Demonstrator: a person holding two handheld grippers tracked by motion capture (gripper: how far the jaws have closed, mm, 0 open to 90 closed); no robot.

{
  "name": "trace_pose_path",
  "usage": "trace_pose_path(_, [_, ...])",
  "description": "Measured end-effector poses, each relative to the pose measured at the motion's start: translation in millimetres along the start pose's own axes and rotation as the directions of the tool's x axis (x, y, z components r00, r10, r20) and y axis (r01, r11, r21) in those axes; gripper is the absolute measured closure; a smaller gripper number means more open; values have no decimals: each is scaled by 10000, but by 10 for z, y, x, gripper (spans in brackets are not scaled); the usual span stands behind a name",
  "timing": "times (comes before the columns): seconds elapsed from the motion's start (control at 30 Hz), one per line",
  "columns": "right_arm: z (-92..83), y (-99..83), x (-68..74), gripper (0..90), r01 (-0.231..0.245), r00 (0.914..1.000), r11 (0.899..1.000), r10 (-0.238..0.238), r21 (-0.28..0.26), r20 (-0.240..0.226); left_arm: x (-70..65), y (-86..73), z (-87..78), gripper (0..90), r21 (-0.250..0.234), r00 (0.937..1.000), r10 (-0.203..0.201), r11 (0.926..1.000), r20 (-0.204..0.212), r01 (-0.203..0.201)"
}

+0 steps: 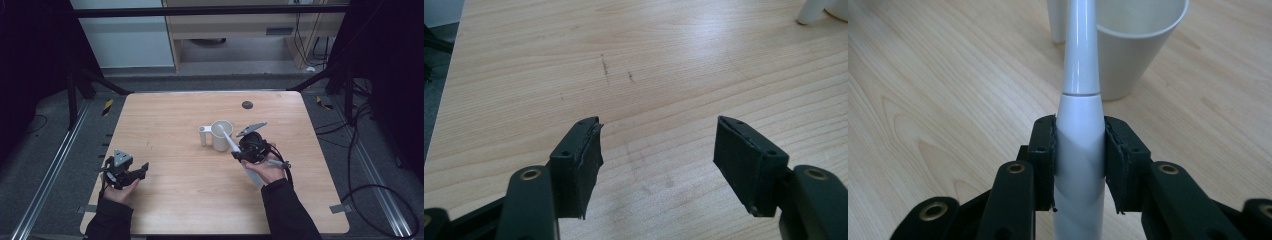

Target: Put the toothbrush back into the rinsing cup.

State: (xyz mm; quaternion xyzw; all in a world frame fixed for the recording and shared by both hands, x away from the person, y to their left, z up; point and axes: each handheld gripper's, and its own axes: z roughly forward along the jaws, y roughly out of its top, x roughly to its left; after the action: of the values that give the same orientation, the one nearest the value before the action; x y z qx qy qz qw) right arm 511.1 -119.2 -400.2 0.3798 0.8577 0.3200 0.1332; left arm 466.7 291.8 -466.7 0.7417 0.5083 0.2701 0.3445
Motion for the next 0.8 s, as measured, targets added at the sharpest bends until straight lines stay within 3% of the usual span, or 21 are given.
trace_pose_path(0.13, [-81, 3, -34, 675, -344, 9993, 9953, 357, -900, 134, 0, 0, 0, 347, -5, 10000, -5, 10000, -4, 5])
trace_pose_path(0.27, [-169, 3, -69, 675, -818, 9962, 9778, 862, -1929, 144, 1, -1, 1, 347, 4, 10000, -1, 10000, -6, 1])
trace_pose_path(0.4, [-257, 13, -91, 675, -1144, 9920, 9477, 1249, -2978, 164, 1, -1, 1, 347, 3, 10000, -6, 10000, -12, 6])
trace_pose_path(0.6, [-334, 40, -85, 675, -1371, 9857, 9068, 1645, -3987, 352, 1, -1, -1, 347, -14, 10000, -9, 10000, -18, 9])
trace_pose_path(0.8, [-371, 59, -77, 675, -1480, 9764, 8536, 2066, -4994, 638, 2, -1, 1, 347, -11, 10000, -16, 10000, -18, 16])
